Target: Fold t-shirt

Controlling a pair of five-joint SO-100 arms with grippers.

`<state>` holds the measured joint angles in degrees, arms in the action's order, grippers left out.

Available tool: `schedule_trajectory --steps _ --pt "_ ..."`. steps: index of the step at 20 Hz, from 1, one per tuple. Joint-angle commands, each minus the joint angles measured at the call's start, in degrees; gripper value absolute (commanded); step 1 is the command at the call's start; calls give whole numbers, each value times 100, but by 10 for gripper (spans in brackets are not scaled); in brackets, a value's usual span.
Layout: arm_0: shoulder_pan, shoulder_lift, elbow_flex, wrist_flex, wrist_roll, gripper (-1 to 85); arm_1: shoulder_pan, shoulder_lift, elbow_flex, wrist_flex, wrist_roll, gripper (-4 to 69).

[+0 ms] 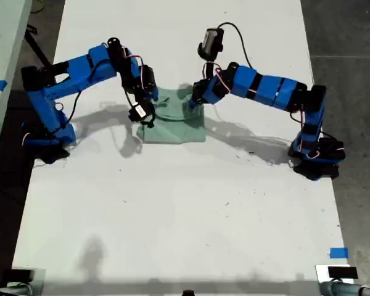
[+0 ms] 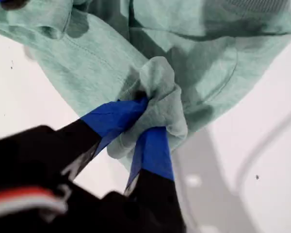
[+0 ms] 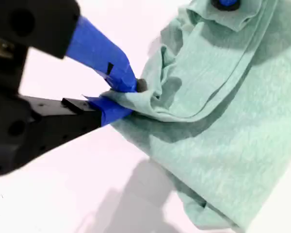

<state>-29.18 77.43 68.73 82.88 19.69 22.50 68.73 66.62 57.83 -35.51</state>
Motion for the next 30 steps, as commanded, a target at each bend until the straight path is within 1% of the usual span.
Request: schedule_trajectory --steps 1,2,3,4,5,7,10,13,15,17,18,19,20,21,22,23,25,26,27,28,29,30 --pt "-343 -18 -202 -193 167 0 281 35 -571 -79 -185 -9" --pt "-387 -123 -202 -193 176 2 352 35 -580 -18 -185 -11" --pt "-396 -149 -220 -193 211 85 431 35 -633 167 -132 5" --pt "-413 -79 -255 -193 343 238 527 88 -729 387 -123 299" --pt "-483 114 -255 -193 448 271 650 211 -791 536 -325 414" --pt "-809 615 -246 -114 598 290 1028 554 -800 782 -475 368" --pt "-1327 1538 18 44 791 292 1564 1099 -800 1195 -765 307" --pt "-1652 2637 826 -18 888 285 2048 1925 -475 1652 -993 280" --pt "-1696 3577 1881 -255 879 276 2276 2892 431 1723 -1063 271" --pt "-1556 4755 3252 -642 835 250 2426 4140 1767 1714 -1055 258" --pt "-1371 5405 3973 -879 800 210 2461 4825 2540 1714 -1002 232" --pt "-1143 6100 4729 -1125 773 142 2443 5572 3384 1714 -967 179" --pt "-923 6855 5484 -1354 659 85 2373 6284 4148 1758 -888 142" --pt "-721 7576 6188 -1485 571 37 2259 7022 4869 1872 -615 96" --pt "-598 8279 6829 -1477 343 7 2021 7787 5537 1986 -272 12" --pt "-457 8930 7471 -1424 79 1 1644 8552 6205 2039 141 -12" --pt "-70 10125 8525 -1239 -492 1 369 10011 7392 1635 1345 -12" --pt "123 10758 8930 -1125 -659 1 44 10705 8060 1608 1872 -12" --pt "193 11391 9281 -896 -756 1 -220 11496 8736 1758 2241 -12" --pt "193 11883 9571 -650 -791 1 -624 12111 9114 1626 2329 -12" --pt "316 11795 9659 -712 -756 1 -747 12129 9237 1468 2435 -12" --pt "343 11874 9896 -756 -809 1 -756 11742 9229 1134 2347 -11"
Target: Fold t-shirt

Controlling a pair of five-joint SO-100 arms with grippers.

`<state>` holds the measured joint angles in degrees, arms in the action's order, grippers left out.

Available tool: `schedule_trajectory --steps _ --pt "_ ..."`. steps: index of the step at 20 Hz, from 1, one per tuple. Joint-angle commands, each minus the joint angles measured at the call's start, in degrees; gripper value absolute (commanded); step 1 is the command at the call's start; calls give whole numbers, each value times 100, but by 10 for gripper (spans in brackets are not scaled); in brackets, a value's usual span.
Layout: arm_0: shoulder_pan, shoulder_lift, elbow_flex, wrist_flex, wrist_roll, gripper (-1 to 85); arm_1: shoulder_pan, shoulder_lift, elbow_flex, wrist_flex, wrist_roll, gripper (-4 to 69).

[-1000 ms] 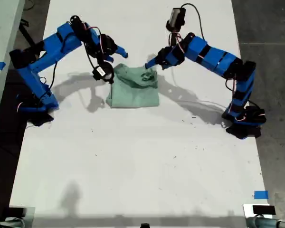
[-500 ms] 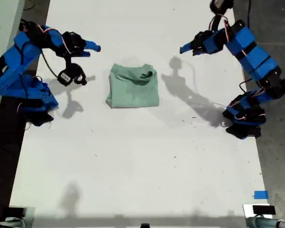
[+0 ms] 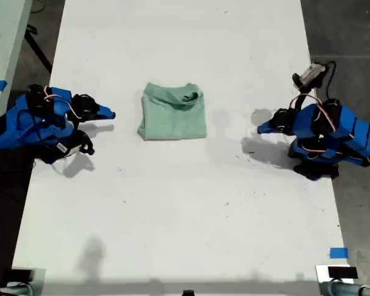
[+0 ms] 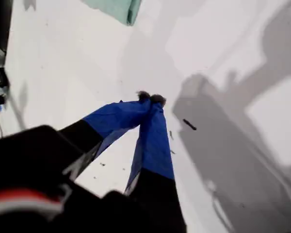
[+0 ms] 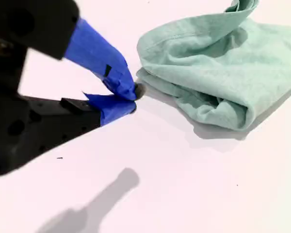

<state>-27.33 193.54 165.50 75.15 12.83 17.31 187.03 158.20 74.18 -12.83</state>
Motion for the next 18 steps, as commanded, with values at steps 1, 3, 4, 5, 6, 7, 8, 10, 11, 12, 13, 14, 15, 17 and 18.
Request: schedule_trajectory --steps 1,3,4,5,6,7,8,10,11,12,13,14,15,17,18 --pt "220 264 413 -53 -141 1 -281 -879 -193 -993 -62 -11" --pt "325 264 773 -149 -202 1 -308 -3287 -1397 -1916 -483 -11" --pt "413 264 791 -123 -202 1 -308 -4368 -2101 -2232 -686 -11" --pt "387 264 791 -88 -202 1 -334 -5133 -2628 -2663 -870 -11" --pt "352 264 791 -53 -202 1 -378 -5880 -3173 -2962 -1020 -11" --pt "316 264 800 26 -202 1 -439 -6636 -3806 -3076 -1160 -11" --pt "299 264 800 70 -193 1 -501 -7356 -4412 -3164 -1274 -11" --pt "308 264 800 70 -193 1 -624 -8666 -5546 -3305 -1441 -11" --pt "281 264 800 70 -176 1 -677 -9281 -6117 -3313 -1503 -11" --pt "264 264 800 70 -176 1 -703 -9844 -6592 -3322 -1547 -11" --pt "255 264 800 70 -176 1 -738 -10371 -7049 -3322 -1600 -11" --pt "246 264 800 70 -167 1 -765 -10881 -7523 -3261 -1670 -11" --pt "264 264 800 70 -167 1 -782 -11329 -7980 -3146 -1723 -11" --pt "290 264 809 70 -167 1 -738 -12006 -8780 -2848 -1881 -11" --pt "299 264 809 79 -167 1 -650 -12208 -9026 -2795 -2004 -12"
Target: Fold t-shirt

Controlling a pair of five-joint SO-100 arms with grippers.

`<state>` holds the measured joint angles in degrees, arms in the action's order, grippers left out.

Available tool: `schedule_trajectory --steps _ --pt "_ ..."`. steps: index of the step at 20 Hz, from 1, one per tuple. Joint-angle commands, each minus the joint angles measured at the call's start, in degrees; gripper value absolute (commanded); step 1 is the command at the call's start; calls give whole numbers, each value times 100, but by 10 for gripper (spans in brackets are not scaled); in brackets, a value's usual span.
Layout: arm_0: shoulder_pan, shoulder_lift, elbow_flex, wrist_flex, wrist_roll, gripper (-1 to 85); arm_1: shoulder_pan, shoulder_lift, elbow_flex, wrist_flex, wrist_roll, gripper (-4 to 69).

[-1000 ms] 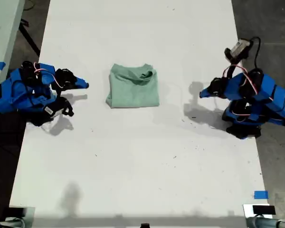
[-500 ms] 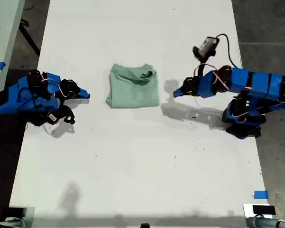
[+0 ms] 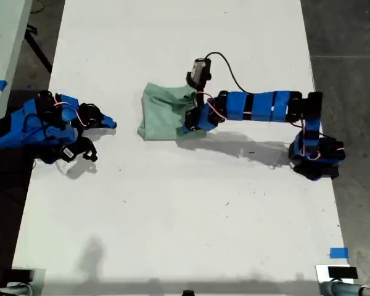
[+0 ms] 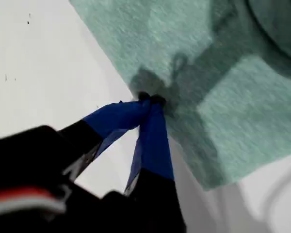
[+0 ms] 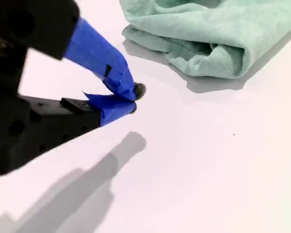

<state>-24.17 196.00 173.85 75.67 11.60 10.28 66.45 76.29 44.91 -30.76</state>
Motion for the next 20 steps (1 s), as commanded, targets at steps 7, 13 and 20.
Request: schedule_trajectory --steps 7,13,20 --pt "-9 18 -26 26 -35 1 1696 -536 -2030 457 -1591 -12" --pt "-114 18 -26 26 -35 1 3366 -1195 -2936 -88 -2355 -12" --pt "-53 18 -44 255 -211 126 3480 2197 -668 1811 -2101 -12"
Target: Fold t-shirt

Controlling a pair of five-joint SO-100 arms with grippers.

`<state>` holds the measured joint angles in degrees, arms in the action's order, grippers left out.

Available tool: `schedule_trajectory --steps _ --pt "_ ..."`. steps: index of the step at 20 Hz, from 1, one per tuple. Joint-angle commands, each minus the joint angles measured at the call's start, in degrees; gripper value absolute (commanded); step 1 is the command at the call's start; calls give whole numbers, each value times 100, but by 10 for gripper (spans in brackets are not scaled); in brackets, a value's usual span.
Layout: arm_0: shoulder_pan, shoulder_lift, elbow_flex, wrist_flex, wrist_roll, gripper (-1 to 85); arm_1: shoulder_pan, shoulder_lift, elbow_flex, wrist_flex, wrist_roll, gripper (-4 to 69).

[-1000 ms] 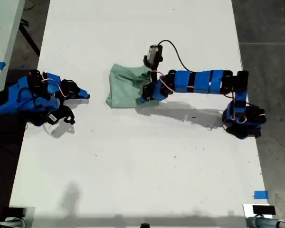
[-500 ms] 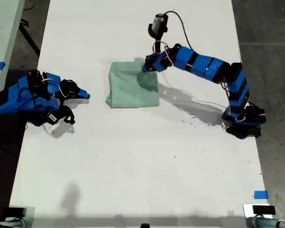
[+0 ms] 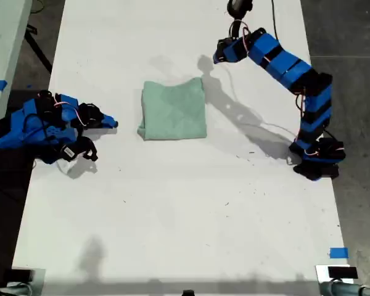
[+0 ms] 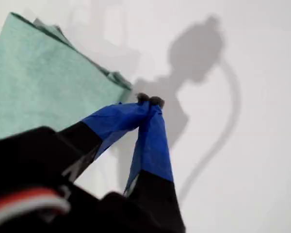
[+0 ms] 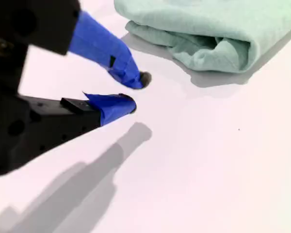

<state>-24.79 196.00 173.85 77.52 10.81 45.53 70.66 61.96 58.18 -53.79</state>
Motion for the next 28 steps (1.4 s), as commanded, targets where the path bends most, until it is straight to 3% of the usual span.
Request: schedule_trajectory --steps 1,3,9,11,13,15,19,20,21,23,24,28 --pt "114 18 -44 70 -141 125 -167 2725 1846 439 431 -12" --pt "299 18 -44 -149 -141 123 -457 4553 4025 334 1107 -12" --pt "272 18 -44 62 -114 120 -2074 8859 9079 -18 4140 -12" --pt "264 18 -44 62 -105 120 -2742 10283 10116 264 5150 -12" --pt "264 18 -44 62 -105 120 -3199 12226 10995 1143 5977 -12" --pt "264 18 -44 62 -105 120 -3393 12507 11268 1371 6126 -12" --pt "272 18 -44 62 -105 120 -3226 12577 11303 1274 6179 22" --pt "272 18 -44 62 -105 120 -3173 12577 11303 1274 5783 23" --pt "281 18 -44 62 -105 120 -3164 12577 11303 1274 4957 23" --pt "281 18 -44 62 -105 120 -3173 12577 11303 1274 2259 23" --pt "281 18 -44 62 -105 120 -3190 12595 11303 1248 1749 20" --pt "281 18 -44 62 -105 120 -3208 12595 11303 1266 1837 18"
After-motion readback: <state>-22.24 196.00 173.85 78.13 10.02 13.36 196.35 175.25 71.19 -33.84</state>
